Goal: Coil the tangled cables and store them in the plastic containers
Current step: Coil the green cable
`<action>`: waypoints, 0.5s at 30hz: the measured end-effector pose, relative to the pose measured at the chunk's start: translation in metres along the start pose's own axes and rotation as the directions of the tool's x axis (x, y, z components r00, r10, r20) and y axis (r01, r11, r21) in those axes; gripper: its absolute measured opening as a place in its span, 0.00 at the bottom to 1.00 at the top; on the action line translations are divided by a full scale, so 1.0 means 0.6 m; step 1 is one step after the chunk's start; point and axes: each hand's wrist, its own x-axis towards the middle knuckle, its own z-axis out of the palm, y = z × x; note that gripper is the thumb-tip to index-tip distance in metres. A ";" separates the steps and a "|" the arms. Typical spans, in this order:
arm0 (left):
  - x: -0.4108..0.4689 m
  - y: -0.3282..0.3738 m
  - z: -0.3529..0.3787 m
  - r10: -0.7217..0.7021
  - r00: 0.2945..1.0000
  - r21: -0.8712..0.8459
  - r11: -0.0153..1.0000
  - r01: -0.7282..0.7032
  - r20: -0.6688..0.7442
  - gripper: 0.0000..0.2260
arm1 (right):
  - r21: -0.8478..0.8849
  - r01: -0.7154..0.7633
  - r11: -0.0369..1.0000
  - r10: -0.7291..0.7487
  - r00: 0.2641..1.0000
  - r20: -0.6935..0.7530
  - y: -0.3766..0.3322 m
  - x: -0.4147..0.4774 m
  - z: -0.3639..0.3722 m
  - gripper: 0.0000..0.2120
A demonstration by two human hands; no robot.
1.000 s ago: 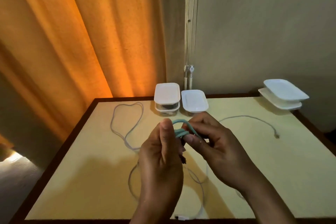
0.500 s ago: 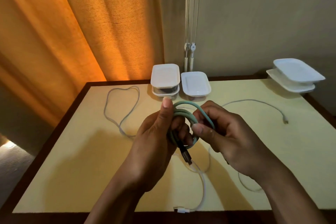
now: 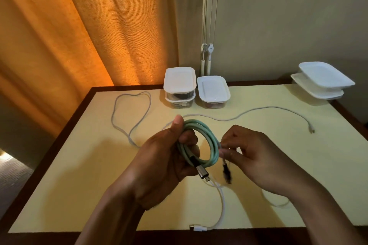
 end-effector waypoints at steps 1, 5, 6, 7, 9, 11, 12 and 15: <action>0.001 -0.003 0.001 -0.013 1.000 -0.011 1.000 0.013 0.002 0.18 | -0.042 0.000 0.999 -0.003 0.997 -0.071 0.003 0.001 0.007 0.08; 0.005 -0.015 0.003 -0.007 1.000 0.075 0.997 0.008 -0.019 0.19 | 0.461 -0.083 0.884 0.243 0.923 -0.300 -0.002 0.010 0.016 0.07; 0.007 -0.018 0.004 -0.001 0.999 0.103 0.995 0.005 -0.032 0.19 | 0.626 -0.090 0.774 0.328 0.903 -0.276 -0.009 0.012 0.014 0.07; 0.007 -0.022 0.005 0.001 0.999 0.117 0.993 0.004 -0.044 0.19 | 0.743 -0.096 0.663 0.390 0.891 -0.232 -0.015 0.013 0.016 0.08; 0.009 -0.029 0.009 0.002 0.998 0.119 0.993 0.005 -0.060 0.19 | 0.870 -0.104 0.482 0.453 0.879 -0.146 -0.024 0.015 0.024 0.09; 0.010 -0.033 0.012 0.011 0.998 0.133 0.991 -0.002 -0.067 0.19 | 0.936 -0.113 0.333 0.484 0.873 -0.066 -0.031 0.016 0.035 0.09; 0.011 -0.033 0.013 0.016 0.997 0.142 0.990 -0.005 -0.074 0.19 | 0.959 -0.123 0.255 0.490 0.872 -0.019 -0.033 0.017 0.039 0.09; 0.009 -0.029 0.016 0.036 0.994 0.143 0.990 -0.021 -0.105 0.19 | 0.976 -0.184 0.116 0.481 0.870 0.107 -0.034 0.013 0.045 0.12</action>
